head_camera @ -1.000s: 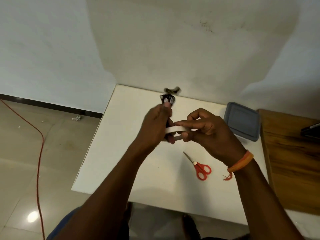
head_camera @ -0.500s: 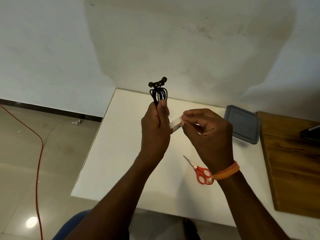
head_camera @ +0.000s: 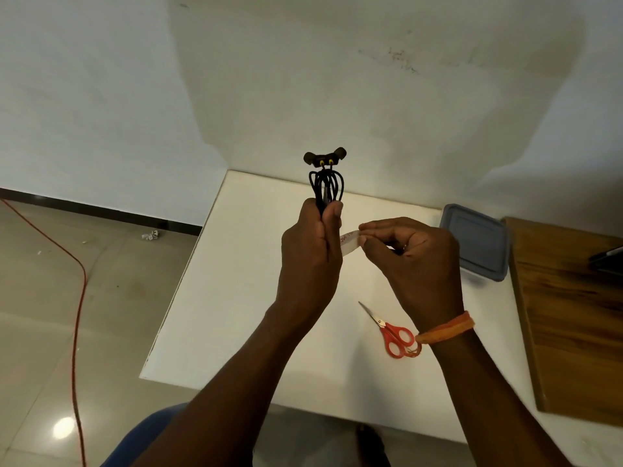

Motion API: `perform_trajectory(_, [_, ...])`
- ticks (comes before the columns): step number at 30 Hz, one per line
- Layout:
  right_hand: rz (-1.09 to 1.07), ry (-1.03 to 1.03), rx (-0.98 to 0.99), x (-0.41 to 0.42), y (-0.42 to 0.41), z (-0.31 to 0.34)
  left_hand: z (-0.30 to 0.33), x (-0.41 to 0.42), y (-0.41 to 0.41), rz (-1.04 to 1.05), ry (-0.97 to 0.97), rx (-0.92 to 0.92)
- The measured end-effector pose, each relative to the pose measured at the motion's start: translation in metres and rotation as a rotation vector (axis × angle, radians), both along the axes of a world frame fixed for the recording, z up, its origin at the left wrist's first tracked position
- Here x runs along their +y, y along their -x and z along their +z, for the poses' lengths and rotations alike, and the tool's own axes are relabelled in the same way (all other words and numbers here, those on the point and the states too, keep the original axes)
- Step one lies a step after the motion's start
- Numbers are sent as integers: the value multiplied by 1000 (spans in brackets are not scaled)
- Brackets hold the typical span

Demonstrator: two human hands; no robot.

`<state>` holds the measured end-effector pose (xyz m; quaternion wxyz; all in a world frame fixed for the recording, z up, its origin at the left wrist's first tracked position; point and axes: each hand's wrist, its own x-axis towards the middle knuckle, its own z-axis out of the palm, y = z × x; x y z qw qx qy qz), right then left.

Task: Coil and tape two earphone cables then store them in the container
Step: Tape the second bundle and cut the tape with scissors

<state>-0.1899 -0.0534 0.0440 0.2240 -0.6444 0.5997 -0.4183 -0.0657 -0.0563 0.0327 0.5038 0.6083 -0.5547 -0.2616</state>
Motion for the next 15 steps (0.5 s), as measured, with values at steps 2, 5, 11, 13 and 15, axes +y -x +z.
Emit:
perform_trajectory(2, [-10, -46, -2, 0, 1, 0, -1, 1, 1, 3, -9, -19])
perform_trajectory(5, [-33, -87, 16, 1, -1, 3, -1, 5, 4, 12, -26, -51])
perform_trajectory(11, [27, -140, 170, 3, -5, 6, -1, 9, 6, -10, -25, -109])
perform_trajectory(13, [44, -142, 239, 2, -6, 4, -1, 10, 6, -22, -9, -122])
perform_trajectory(15, [53, -128, 296, 1, -5, 2, 1, 11, 6, -30, -17, -115])
